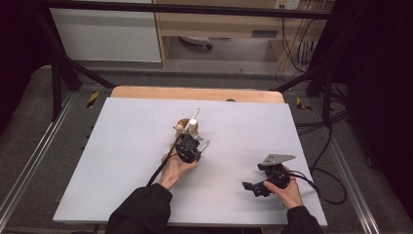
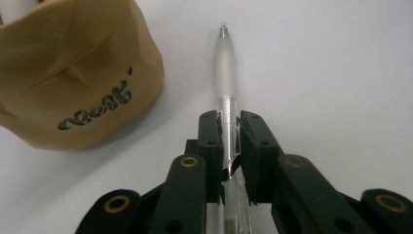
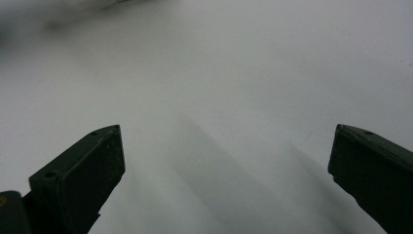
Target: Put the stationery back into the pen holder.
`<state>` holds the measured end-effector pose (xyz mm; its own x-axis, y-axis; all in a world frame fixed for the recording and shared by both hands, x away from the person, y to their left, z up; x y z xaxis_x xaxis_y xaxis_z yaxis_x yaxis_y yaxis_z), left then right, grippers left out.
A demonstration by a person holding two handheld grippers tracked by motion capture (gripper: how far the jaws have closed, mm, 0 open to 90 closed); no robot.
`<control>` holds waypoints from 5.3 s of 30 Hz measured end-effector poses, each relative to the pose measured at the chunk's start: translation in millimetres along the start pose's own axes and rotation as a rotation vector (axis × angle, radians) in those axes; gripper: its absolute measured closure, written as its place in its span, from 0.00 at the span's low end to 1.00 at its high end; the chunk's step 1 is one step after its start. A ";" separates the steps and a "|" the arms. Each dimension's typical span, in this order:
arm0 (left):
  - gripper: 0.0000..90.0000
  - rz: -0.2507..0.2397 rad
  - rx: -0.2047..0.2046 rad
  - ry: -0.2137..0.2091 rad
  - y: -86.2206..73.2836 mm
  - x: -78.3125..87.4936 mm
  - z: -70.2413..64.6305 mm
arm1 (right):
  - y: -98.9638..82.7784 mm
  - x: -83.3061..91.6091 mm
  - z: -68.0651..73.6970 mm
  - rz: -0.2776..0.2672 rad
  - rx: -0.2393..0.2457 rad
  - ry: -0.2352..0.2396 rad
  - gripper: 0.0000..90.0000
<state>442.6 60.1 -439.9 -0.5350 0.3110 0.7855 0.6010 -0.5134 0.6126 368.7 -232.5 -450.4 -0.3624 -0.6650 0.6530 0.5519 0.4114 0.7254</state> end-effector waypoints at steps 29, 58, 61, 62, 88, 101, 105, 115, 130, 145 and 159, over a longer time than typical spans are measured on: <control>0.74 0.028 -0.173 -0.093 -32.1 32.3 7.3 | -0.2 -0.2 0.1 -0.001 -0.001 -0.001 0.01; 0.88 0.124 -0.184 -0.119 -6.8 7.8 2.2 | 0.1 0.6 -0.2 -0.003 0.001 0.001 0.01; 0.89 0.126 -0.180 -0.132 -6.8 8.1 4.4 | 0.0 0.6 -0.3 -0.002 0.004 0.001 0.01; 0.89 0.123 -0.183 -0.130 -6.9 8.4 4.8 | 0.0 0.6 -0.3 -0.002 0.004 0.001 0.01; 0.89 -0.061 -0.140 -0.132 -6.7 60.5 26.2 | -0.3 0.6 -0.1 0.003 0.001 -0.001 0.01; 0.89 -0.224 -0.043 -0.104 0.0 90.7 46.7 | -0.5 1.2 0.1 0.001 -0.001 -0.003 0.01; 0.89 -0.279 -0.021 -0.087 8.4 99.5 51.1 | -0.7 1.8 -0.1 0.001 0.005 -0.004 0.01; 0.89 -0.378 0.040 -0.053 29.9 105.0 59.8 | -0.5 1.4 -0.1 0.000 0.001 -0.003 0.01; 0.89 -0.476 0.094 -0.040 63.6 102.7 68.8 | -0.3 1.7 -0.1 -0.006 -0.001 -0.003 0.01; 0.89 -0.518 0.119 -0.017 90.9 83.1 76.0 | -0.5 1.9 0.2 -0.004 0.002 0.000 0.01; 0.89 -0.513 0.134 -0.001 103.2 56.4 89.2 | -0.6 2.0 0.2 -0.005 0.002 0.000 0.01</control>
<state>527.4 96.0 -324.5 -0.7797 0.4962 0.3818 0.3329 -0.1880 0.9240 367.4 -233.9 -449.5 -0.3652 -0.6667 0.6497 0.5484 0.4099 0.7289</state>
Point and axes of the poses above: each handheld gripper's, and its own axes: x roughly backward along the jaws, y roughly out of its top, z roughly to its left, the point moved 1 cm from there along -x, roughly forward along the jaws, and after that the axes turned 5 degrees about y, right-handed, at the moved point
